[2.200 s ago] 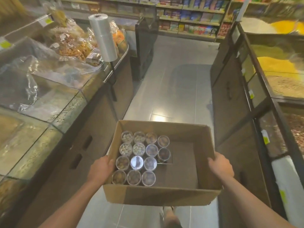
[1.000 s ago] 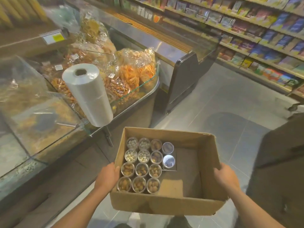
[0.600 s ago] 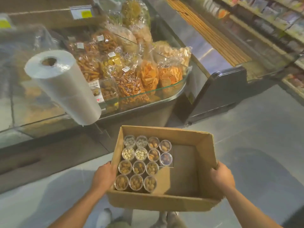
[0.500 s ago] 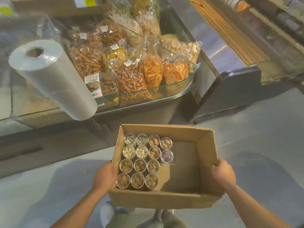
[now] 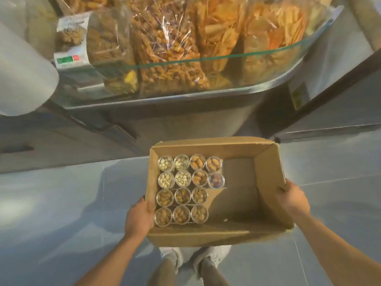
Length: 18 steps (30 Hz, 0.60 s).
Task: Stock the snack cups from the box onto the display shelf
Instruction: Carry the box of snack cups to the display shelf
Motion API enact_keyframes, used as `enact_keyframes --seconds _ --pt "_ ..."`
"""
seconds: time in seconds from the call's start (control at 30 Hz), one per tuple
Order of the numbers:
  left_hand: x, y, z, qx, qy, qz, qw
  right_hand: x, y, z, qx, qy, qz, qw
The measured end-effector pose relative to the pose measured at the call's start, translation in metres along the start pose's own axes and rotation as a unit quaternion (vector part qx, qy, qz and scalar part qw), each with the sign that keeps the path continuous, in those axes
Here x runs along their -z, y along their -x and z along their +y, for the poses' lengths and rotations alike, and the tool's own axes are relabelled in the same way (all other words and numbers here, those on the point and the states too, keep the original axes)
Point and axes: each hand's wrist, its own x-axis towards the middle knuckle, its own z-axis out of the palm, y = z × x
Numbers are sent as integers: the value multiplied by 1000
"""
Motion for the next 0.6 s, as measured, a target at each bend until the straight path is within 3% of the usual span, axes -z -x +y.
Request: enact_keyframes --seconds 0.27,0.6 --pt "-121 -102 -38 30 15 1 999 -121 -109 24 62 6 -20 998" --pt "-229 -192 -69 50 25 -2 998 -222 -196 36 36 58 -12 998"
